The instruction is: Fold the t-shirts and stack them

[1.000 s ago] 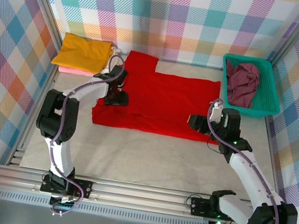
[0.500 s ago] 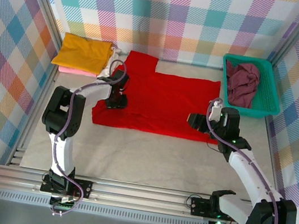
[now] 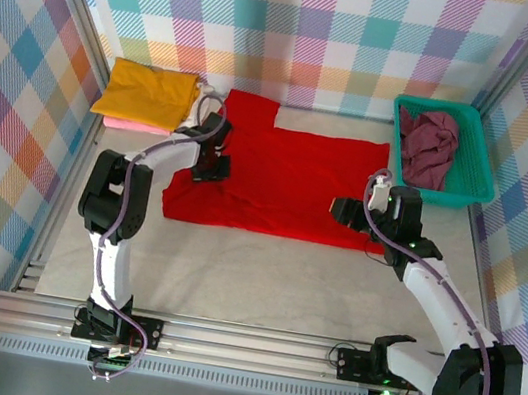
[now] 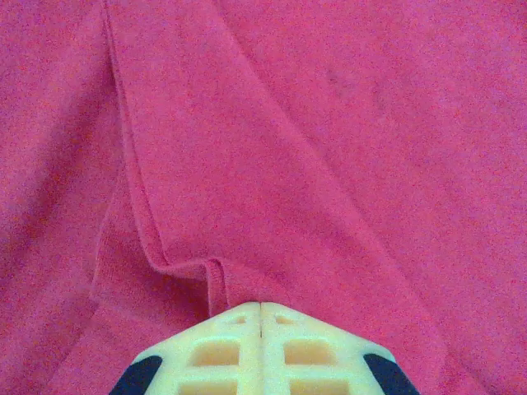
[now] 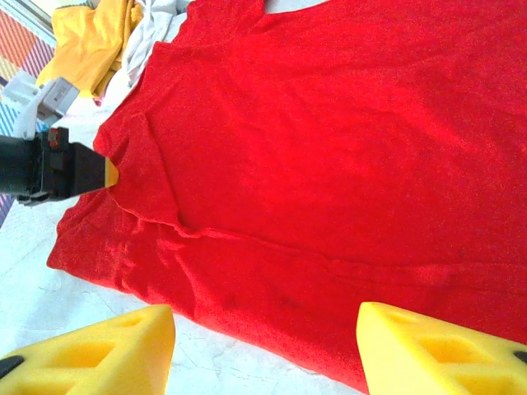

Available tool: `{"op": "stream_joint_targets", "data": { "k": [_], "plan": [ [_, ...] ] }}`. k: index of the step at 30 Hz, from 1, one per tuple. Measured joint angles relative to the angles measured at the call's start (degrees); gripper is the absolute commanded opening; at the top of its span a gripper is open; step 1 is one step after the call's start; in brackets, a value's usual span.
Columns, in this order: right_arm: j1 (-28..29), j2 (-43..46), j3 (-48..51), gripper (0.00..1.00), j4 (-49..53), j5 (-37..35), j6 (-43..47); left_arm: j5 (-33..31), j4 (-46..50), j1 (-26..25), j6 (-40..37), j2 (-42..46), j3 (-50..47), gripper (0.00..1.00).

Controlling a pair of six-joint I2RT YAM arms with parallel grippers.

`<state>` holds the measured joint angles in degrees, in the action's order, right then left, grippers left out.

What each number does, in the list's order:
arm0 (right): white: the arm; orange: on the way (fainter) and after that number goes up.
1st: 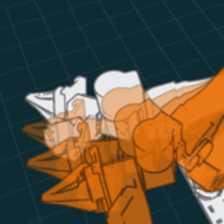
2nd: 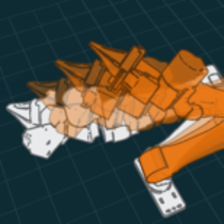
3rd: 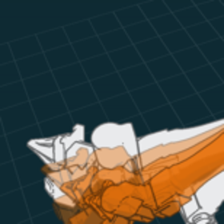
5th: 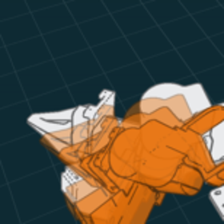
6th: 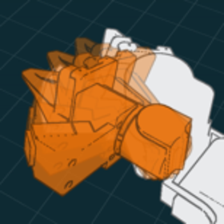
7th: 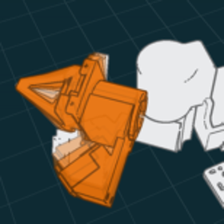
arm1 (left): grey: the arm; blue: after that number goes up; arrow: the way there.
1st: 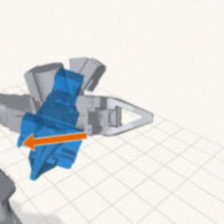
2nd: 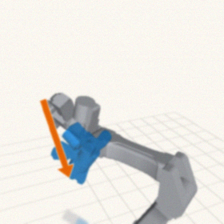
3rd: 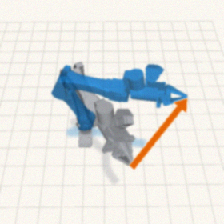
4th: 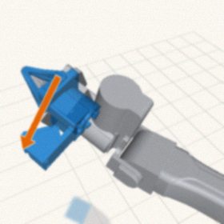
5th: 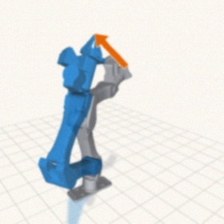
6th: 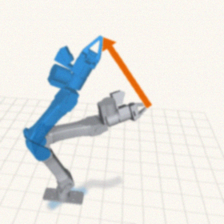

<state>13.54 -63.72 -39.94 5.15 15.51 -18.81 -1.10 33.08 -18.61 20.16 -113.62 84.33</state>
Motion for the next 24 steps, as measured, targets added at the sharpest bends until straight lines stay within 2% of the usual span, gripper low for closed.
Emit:
{"op": "stream_joint_targets", "data": {
  "k": [6, 11, 13, 15, 17, 20, 24],
  "plan": [
    [0.0, 0.0, 0.0, 0.61, 0.0, 0.0, 0.0, 0.0, 1.8, -1.5, -0.2, -4.9, 8.6, 0.00],
    [0.0, 0.0, 0.0, 0.61, 0.0, 0.0, -0.2, -0.4, 4.9, -2.9, -1.2, -11.7, 19.8, 0.01],
    [0.0, 0.0, 0.0, 0.62, 0.0, 0.0, -0.2, -1.2, 6.5, -3.4, -2.1, -14.8, 24.9, 0.21],
    [0.0, 0.0, 0.0, 0.62, 0.0, 0.0, -0.2, -2.5, 7.8, -3.9, -2.9, -18.2, 30.4, 0.18],
    [0.0, 0.0, 0.0, 0.62, 0.0, 0.1, -0.3, -4.1, 9.2, -4.5, -4.6, -21.3, 35.6, 0.26],
    [0.0, 0.0, 0.0, 0.62, 0.0, 0.2, -0.4, -4.6, 10.9, -5.1, -5.8, -25.4, 43.6, 0.22],
    [0.0, 0.0, 0.0, 0.62, 0.0, 0.3, -0.4, -4.5, 12.0, -6.1, -7.2, -26.6, 50.3, 0.25]
  ]
}}
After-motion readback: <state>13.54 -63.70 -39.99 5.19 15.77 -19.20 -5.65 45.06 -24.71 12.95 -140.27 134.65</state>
